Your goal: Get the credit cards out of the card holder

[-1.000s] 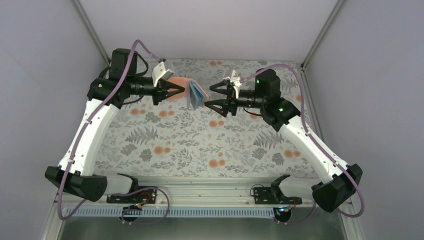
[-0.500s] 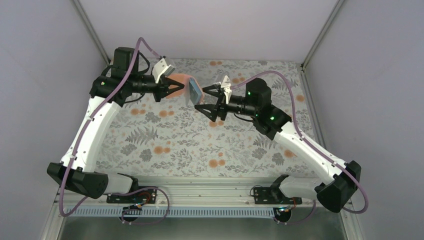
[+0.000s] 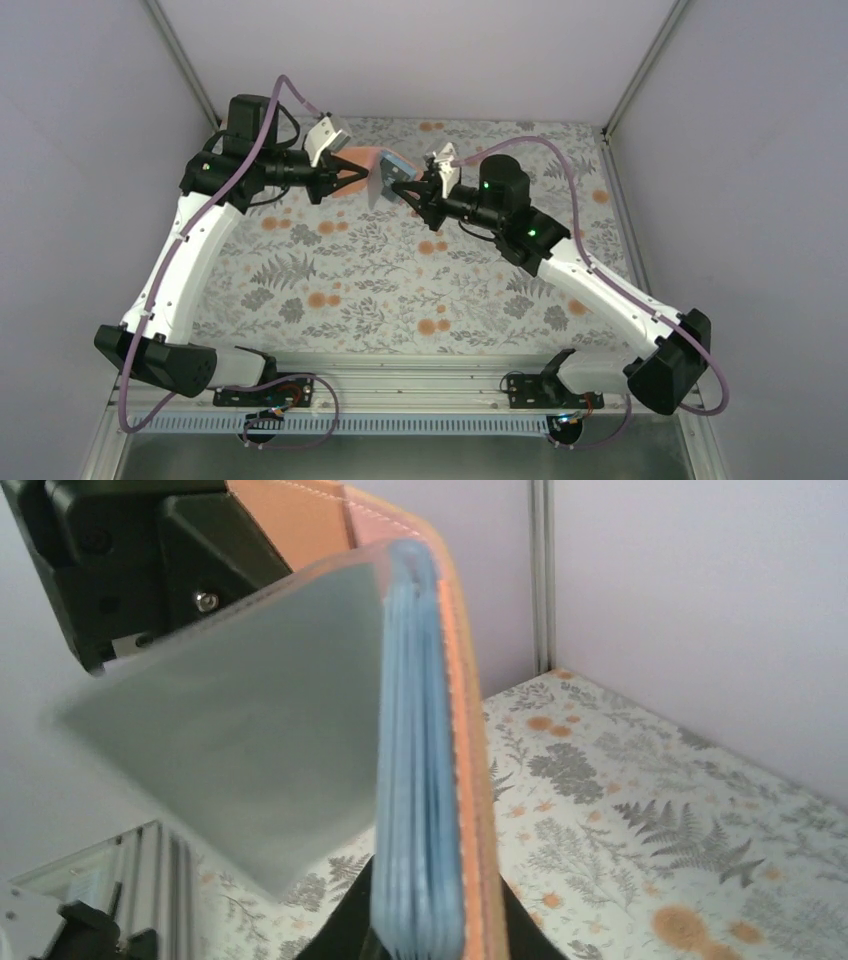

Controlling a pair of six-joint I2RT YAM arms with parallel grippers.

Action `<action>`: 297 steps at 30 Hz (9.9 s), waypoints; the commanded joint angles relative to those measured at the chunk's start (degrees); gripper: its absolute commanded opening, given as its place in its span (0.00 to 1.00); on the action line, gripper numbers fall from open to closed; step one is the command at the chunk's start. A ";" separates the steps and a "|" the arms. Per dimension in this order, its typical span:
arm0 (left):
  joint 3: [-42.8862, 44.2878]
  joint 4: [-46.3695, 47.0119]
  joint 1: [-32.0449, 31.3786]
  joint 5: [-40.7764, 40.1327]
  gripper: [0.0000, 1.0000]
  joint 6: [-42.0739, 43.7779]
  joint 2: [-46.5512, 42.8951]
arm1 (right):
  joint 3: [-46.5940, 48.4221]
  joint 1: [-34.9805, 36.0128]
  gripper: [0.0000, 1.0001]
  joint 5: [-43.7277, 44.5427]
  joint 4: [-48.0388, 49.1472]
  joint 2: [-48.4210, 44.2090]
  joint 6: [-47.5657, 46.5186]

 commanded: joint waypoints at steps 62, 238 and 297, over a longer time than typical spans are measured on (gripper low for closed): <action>-0.62 -1.51 -4.08 7.44 0.26 7.93 0.98 | 13.21 -4.40 0.04 -29.58 -14.06 7.89 -10.18; -5.39 5.05 0.22 19.42 0.02 2.93 -0.83 | 6.88 -13.46 0.04 -45.16 -13.76 4.76 -11.75; -6.81 -0.51 4.06 15.58 0.02 10.02 -2.65 | 6.26 -16.80 0.04 -44.17 -17.82 1.29 -16.10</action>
